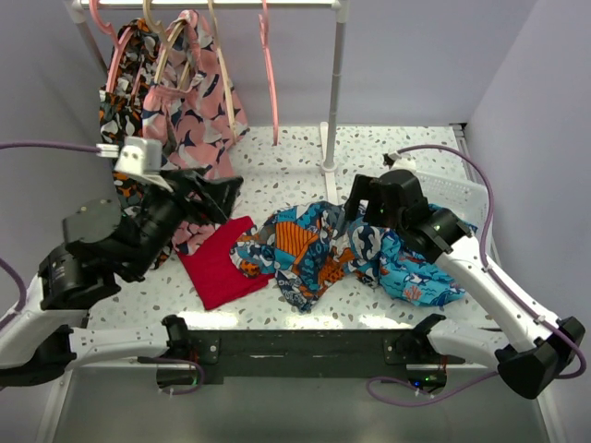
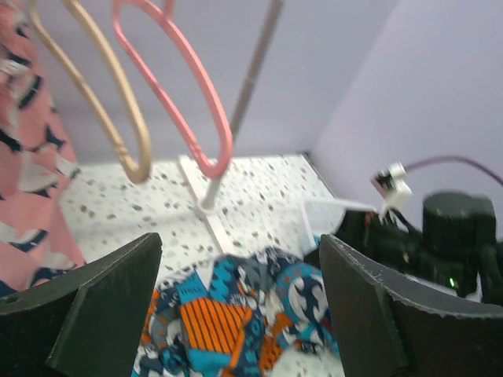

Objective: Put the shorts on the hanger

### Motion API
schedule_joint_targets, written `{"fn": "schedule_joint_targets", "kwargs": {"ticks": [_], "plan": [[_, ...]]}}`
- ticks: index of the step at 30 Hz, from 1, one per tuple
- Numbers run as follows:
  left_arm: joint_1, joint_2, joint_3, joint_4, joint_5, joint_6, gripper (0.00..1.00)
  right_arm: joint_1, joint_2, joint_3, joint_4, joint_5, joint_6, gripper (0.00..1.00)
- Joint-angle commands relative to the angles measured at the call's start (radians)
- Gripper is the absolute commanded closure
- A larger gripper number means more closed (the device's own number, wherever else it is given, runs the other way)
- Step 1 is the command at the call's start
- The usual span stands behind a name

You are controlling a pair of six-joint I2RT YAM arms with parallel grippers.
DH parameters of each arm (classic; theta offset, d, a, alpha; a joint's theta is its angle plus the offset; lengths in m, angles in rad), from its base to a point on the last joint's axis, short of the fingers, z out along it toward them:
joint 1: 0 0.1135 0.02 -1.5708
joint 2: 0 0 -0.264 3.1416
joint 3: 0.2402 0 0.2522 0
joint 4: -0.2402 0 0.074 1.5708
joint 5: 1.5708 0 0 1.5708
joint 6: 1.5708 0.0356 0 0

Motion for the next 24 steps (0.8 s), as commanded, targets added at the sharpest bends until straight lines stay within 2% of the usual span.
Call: {"fn": "schedule_joint_targets", "kwargs": {"ticks": [1, 5, 6, 8, 9, 10, 11, 14, 17, 20, 24], "plan": [[0.004, 0.091, 0.078, 0.089, -0.279, 0.219, 0.14, 0.001, -0.003, 0.032, 0.000, -0.003, -0.017, 0.03], [0.040, 0.162, 0.118, 0.204, -0.325, 0.326, 0.16, 0.001, 0.004, 0.016, 0.017, -0.044, -0.012, 0.04], [0.112, 0.183, 0.157, 0.198, -0.303, 0.331, 0.16, 0.001, 0.006, 0.013, 0.021, -0.059, -0.011, 0.04], [0.212, 0.261, 0.219, 0.125, -0.181, 0.287, 0.17, 0.001, 0.014, 0.013, 0.021, -0.073, -0.008, 0.04], [0.300, 0.289, 0.272, 0.103, -0.139, 0.276, 0.18, 0.001, 0.018, 0.013, 0.023, -0.079, -0.008, 0.04], [0.335, 0.341, 0.297, 0.083, -0.058, 0.252, 0.19, 0.001, 0.020, 0.015, 0.021, -0.089, -0.008, 0.04], [0.374, 0.364, 0.316, 0.069, -0.038, 0.250, 0.19, 0.001, 0.018, 0.015, 0.021, -0.093, -0.008, 0.05], [0.416, 0.429, 0.363, 0.097, 0.007, 0.271, 0.19, 0.001, 0.011, 0.015, 0.018, -0.099, -0.008, 0.05], [0.480, 0.530, 0.522, 0.030, 0.054, 0.258, 0.20, 0.001, 0.000, 0.018, 0.020, -0.109, -0.008, 0.05], [0.536, 0.619, 0.613, -0.017, 0.059, 0.250, 0.25, 0.001, -0.005, 0.018, 0.021, -0.119, -0.003, 0.05], [0.586, 0.694, 0.641, -0.017, 0.082, 0.254, 0.31, 0.001, -0.006, 0.024, 0.017, -0.138, 0.000, 0.05]]}}
